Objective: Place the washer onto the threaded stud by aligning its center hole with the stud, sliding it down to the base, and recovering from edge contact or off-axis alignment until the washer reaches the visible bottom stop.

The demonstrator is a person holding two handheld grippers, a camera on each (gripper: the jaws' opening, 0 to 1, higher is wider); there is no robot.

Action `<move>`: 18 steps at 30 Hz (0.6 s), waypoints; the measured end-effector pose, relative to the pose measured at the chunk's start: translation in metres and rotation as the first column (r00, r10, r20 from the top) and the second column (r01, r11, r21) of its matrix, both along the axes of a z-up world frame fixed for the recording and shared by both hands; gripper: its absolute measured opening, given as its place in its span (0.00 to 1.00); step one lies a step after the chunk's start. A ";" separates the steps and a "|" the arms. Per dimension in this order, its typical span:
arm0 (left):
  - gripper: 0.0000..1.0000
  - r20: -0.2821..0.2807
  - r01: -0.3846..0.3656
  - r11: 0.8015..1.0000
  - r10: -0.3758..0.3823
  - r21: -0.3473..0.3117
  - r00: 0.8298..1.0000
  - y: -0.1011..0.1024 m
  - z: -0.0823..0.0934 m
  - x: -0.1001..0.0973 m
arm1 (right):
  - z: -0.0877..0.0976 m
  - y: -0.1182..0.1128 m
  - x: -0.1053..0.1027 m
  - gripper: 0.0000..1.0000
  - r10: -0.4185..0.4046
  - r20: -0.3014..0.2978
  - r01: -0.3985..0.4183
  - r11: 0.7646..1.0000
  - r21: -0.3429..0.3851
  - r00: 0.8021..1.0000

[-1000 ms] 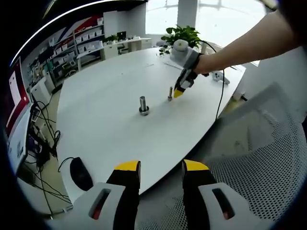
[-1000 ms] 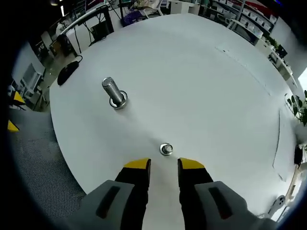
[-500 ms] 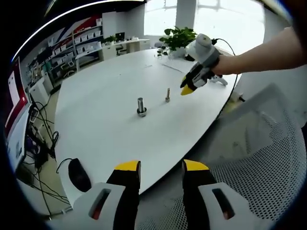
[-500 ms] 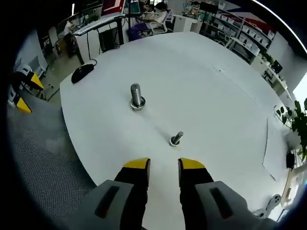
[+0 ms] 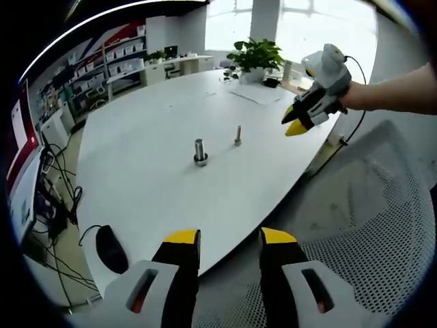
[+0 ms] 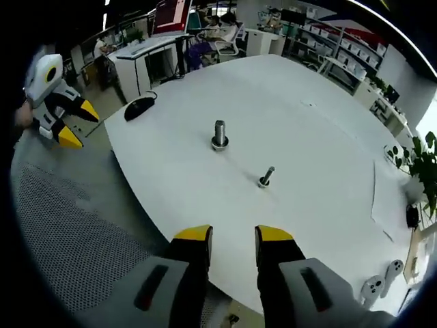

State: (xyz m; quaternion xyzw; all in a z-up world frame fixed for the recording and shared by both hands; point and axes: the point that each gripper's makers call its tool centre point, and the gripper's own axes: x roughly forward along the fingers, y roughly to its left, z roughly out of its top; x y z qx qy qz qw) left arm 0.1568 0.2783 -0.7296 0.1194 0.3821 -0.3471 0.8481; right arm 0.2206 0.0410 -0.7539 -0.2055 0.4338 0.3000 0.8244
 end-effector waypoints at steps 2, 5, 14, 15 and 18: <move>0.32 0.002 -0.006 1.000 0.006 0.001 1.000 0.001 0.000 0.001 | 0.006 -0.001 -0.004 0.28 -0.013 0.004 0.013 1.000 0.021 1.000; 0.32 0.004 -0.025 1.000 0.025 0.007 1.000 0.004 0.000 0.003 | 0.012 -0.003 -0.013 0.29 -0.025 -0.003 0.025 0.999 0.042 1.000; 0.33 0.012 -0.041 0.999 0.040 0.031 0.999 0.008 -0.002 0.004 | 0.011 -0.019 -0.038 0.32 -0.066 -0.032 0.069 0.992 0.104 0.997; 0.33 0.004 -0.041 0.999 0.041 0.032 0.999 0.008 -0.003 0.004 | 0.012 -0.018 -0.040 0.32 -0.077 -0.030 0.080 0.989 0.122 0.997; 0.33 -0.018 -0.055 0.998 0.056 0.036 0.998 0.011 -0.006 0.004 | 0.010 -0.017 -0.047 0.32 -0.079 -0.024 0.082 0.986 0.144 0.997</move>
